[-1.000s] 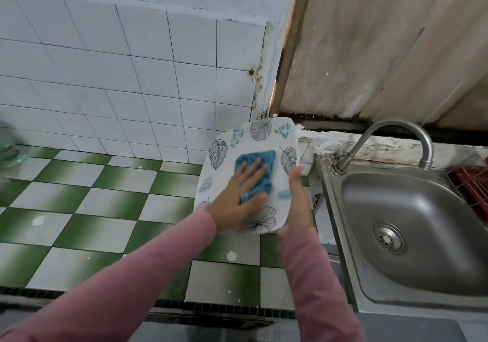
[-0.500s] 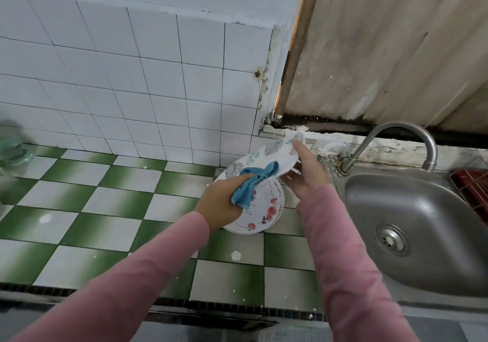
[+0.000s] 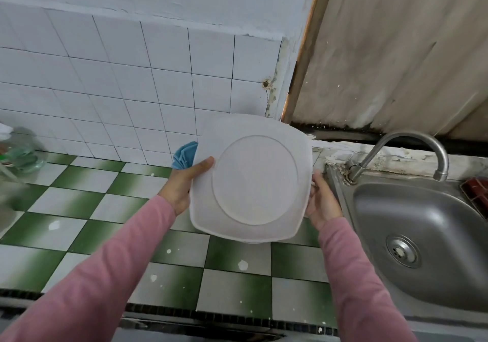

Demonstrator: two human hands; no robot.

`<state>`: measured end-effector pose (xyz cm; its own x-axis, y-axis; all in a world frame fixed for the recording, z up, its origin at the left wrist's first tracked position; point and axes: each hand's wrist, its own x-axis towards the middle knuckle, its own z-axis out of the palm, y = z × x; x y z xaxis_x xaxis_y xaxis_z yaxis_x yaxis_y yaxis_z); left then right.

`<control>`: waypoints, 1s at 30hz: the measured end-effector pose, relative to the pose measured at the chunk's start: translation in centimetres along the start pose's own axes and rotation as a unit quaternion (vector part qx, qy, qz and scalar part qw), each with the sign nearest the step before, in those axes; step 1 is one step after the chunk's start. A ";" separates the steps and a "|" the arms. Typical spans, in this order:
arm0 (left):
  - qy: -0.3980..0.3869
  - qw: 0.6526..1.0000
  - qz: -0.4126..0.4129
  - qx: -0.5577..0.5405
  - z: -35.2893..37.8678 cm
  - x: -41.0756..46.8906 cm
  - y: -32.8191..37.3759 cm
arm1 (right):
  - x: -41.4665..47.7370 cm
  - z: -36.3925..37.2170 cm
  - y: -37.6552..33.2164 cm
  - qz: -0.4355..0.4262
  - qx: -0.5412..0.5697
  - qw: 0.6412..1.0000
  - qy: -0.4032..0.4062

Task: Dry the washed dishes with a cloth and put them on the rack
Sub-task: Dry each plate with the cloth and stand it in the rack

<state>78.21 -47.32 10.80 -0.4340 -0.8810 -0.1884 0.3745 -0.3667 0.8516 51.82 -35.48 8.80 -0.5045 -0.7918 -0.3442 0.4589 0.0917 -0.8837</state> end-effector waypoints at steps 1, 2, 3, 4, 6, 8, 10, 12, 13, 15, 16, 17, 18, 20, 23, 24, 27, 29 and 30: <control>0.005 1.000 0.004 0.007 -0.2 0.2 0.2 | -0.1 0.1 0.1 -0.001 0.020 1.000 -0.005; 0.014 1.000 0.010 0.011 -0.4 0.4 0.4 | 0.1 0.1 0.4 -0.004 0.046 0.999 -0.014; 0.021 0.999 0.018 0.017 -0.5 0.6 0.5 | 0.0 0.3 0.4 -0.003 0.069 0.997 -0.017; 0.031 0.999 0.027 0.025 -0.6 0.9 0.5 | -0.1 0.5 0.4 -0.002 0.085 0.996 -0.017; 0.073 0.994 0.056 0.054 -0.6 1.4 0.6 | -0.3 1.1 0.3 0.007 0.104 0.995 -0.006; 0.160 0.979 0.089 0.092 -0.2 1.6 0.7 | -0.4 1.5 0.0 0.010 0.113 0.993 0.006; 0.254 0.954 0.123 0.104 0.9 1.4 0.4 | -0.9 2.1 -0.4 0.002 0.124 0.992 0.016; 0.286 0.932 0.151 0.162 2.0 0.8 -0.4 | -1.5 2.8 -0.7 -0.017 0.131 0.991 0.031; 0.274 0.925 0.163 0.207 2.3 0.7 -1.1 | -1.7 3.2 -0.9 -0.027 0.133 0.990 0.039; 0.201 0.910 0.202 0.301 2.6 0.7 -2.7 | -2.1 4.2 -1.1 -0.040 0.128 0.990 0.048; 0.146 0.890 0.241 0.359 2.7 0.8 -3.7 | -2.3 4.9 -1.1 -0.046 0.119 0.990 0.051; 0.089 0.857 0.281 0.422 3.2 0.9 -4.8 | -2.6 5.6 -1.1 -0.051 0.113 0.991 0.051; 0.041 0.814 0.314 0.487 3.8 1.0 -6.0 | -2.8 6.3 -1.1 -0.057 0.108 0.991 0.049; -0.016 0.740 0.361 0.567 5.9 0.4 -7.9 | -3.4 7.7 -0.9 -0.060 0.103 0.992 0.034; -0.056 0.706 0.382 0.595 7.3 0.7 -7.7 | -4.1 8.3 -0.6 -0.064 0.104 0.992 0.012; -0.056 0.711 0.377 0.590 7.3 1.3 -7.0 | -4.3 8.2 -0.5 -0.074 0.093 0.993 0.014; -0.011 0.791 0.313 0.526 7.6 3.2 -4.8 | -4.9 8.5 -0.3 -0.128 0.036 0.991 0.023; -0.004 0.832 0.282 0.478 8.0 3.3 -4.5 | -5.2 9.0 -0.2 -0.158 -0.011 0.987 0.031; -0.029 0.832 0.285 0.475 8.0 2.9 -4.8 | -5.1 9.1 -0.3 -0.173 -0.033 0.984 0.038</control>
<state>68.60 -45.75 10.10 -0.4574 -0.8042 0.3795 -0.2719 0.5328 0.8014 60.93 -36.98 13.73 -0.6763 -0.7355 -0.0406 0.2040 -0.1340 -0.9698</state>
